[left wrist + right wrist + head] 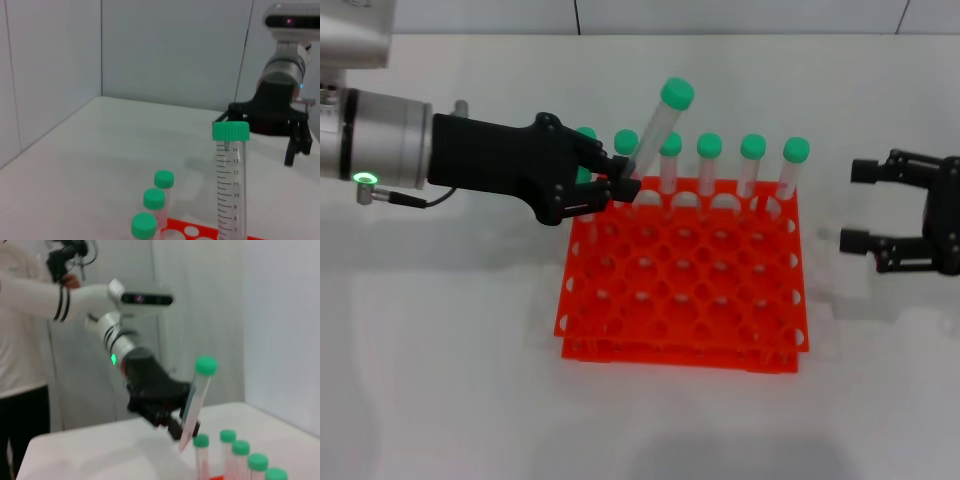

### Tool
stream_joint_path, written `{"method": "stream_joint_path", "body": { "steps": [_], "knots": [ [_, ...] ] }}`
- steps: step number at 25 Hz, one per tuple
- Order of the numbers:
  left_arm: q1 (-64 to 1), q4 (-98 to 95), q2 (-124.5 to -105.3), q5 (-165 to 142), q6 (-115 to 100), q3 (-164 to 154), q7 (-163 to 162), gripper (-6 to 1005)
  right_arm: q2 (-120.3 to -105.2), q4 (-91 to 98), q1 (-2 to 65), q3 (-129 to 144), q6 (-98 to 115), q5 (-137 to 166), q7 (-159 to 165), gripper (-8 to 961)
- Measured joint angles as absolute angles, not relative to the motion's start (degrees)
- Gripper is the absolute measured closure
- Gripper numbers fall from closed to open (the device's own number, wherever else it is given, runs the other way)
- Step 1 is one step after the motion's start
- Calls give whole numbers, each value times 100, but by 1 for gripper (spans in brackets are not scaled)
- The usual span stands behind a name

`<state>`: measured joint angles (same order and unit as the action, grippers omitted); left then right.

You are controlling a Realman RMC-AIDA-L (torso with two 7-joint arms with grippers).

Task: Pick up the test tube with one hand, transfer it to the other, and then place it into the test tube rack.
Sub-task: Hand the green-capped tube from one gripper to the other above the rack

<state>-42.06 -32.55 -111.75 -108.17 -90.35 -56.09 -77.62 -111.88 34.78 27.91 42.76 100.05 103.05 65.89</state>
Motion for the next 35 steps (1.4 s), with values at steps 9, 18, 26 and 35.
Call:
{"method": "stream_joint_path", "body": {
  "steps": [9,18,26,35],
  "knots": [
    [-4498,-3296,-11415,-11412,-8711,-5618,-8107,811,-11315,2978,2908,4095,9818,9511,6926,98],
    [-4653,-3297,-11498,-11476,-8649,-5608,-8118,811,-11502,2164,3126,4108,9559,9055,6654,98],
    [-4723,-3265,-11603,-11480,-8504,-5616,-8078,811,-11583,1233,3309,4113,9541,8725,6021,98],
    [-4728,-3295,-11698,-11499,-8498,-5644,-8069,811,-11622,829,3383,4099,9489,8583,5632,99]
  ]
}}
